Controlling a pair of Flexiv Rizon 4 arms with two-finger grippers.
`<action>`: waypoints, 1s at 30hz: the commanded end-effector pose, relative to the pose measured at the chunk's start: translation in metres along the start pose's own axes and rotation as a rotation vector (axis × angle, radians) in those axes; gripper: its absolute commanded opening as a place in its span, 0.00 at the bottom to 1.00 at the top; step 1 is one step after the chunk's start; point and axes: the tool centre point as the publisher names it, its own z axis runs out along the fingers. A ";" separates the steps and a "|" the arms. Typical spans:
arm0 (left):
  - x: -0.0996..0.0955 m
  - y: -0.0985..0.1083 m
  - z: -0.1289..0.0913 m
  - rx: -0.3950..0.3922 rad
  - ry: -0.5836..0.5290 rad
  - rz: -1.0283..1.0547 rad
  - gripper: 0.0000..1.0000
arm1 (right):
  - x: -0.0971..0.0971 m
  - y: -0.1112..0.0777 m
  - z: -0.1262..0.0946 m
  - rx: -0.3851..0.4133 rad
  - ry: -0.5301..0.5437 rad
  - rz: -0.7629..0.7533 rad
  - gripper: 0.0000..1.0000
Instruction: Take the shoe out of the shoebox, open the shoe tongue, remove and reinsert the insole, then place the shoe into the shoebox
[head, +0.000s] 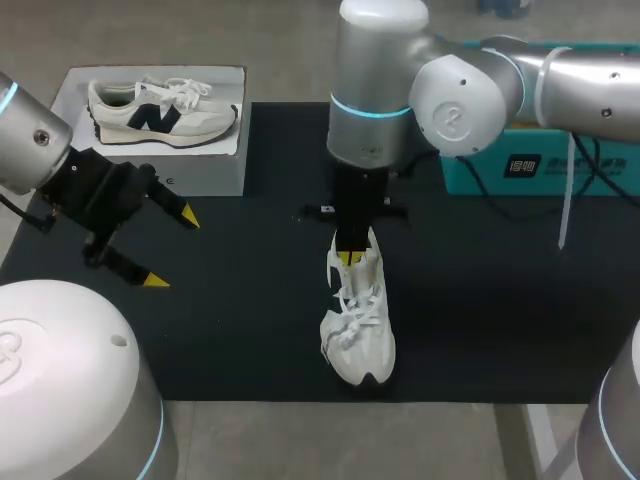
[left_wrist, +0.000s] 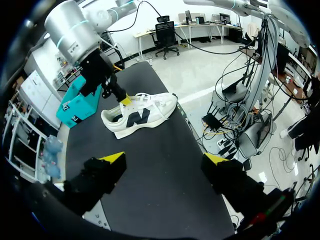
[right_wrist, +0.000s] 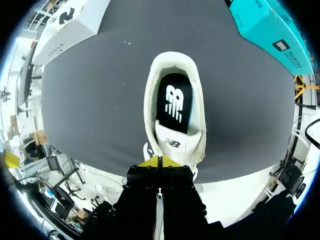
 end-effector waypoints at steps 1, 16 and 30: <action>0.000 0.000 0.000 -0.003 0.001 0.000 1.00 | 0.011 -0.003 -0.025 0.055 -0.034 -0.333 0.00; 0.000 0.000 0.000 -0.003 0.001 0.000 1.00 | 0.003 -0.016 -0.044 0.002 -0.004 -0.271 1.00; 0.000 0.000 0.000 -0.003 0.001 0.000 1.00 | -0.003 -0.001 -0.048 -0.045 -0.111 -0.825 1.00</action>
